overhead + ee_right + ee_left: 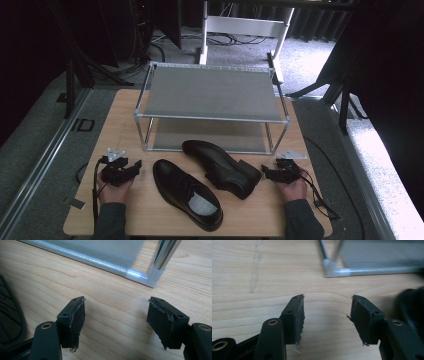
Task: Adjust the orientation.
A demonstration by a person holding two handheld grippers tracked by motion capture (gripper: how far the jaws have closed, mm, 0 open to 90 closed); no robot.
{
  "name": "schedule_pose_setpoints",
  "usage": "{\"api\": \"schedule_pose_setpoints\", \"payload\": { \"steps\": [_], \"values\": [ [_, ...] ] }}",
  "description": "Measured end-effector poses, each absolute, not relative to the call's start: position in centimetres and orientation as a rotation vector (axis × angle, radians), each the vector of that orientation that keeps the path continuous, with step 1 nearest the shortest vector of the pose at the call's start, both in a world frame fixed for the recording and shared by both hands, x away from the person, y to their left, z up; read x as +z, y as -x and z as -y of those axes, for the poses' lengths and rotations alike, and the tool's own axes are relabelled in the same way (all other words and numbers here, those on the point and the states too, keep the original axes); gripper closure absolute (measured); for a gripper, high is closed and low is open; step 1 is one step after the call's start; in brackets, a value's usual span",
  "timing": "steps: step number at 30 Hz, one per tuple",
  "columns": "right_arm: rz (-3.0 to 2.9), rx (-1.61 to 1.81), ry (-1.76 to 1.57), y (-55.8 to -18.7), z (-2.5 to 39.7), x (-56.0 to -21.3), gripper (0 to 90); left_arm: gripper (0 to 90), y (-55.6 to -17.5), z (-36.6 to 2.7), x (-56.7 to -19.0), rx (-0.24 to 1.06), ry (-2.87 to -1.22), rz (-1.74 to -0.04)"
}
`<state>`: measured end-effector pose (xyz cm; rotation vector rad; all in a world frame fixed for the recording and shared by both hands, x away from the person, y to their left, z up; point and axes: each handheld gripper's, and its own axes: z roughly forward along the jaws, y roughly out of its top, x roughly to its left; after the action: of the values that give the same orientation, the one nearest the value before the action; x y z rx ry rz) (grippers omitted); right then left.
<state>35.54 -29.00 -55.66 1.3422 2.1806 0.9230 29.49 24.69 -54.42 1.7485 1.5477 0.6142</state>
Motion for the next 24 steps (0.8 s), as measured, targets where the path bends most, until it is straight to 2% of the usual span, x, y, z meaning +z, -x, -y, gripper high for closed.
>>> {"api": "schedule_pose_setpoints", "payload": {
  "steps": [5, 6, 9, 24],
  "values": [
    [-2.188, 0.929, -1.332, -35.3, 29.2, -55.7, 31.6, 46.4, -28.5, -23.8, -53.8, 0.637, -1.75, -1.51],
    [-2.191, 0.926, -1.332, -35.2, 29.1, -55.6, 35.5, 47.5, -28.1, -23.4, -53.6, 0.65, -1.761, -1.495],
    [-2.201, 0.929, -1.319, -35.2, 29.1, -55.5, 38.7, 49.6, -27.7, -23.0, -53.4, 0.642, -1.77, -1.479],
    [-2.232, 0.928, -1.298, -34.8, 28.9, -55.4, 42.0, 61.8, -23.3, -19.6, -53.3, 0.622, -1.945, -1.382]
  ]
}}
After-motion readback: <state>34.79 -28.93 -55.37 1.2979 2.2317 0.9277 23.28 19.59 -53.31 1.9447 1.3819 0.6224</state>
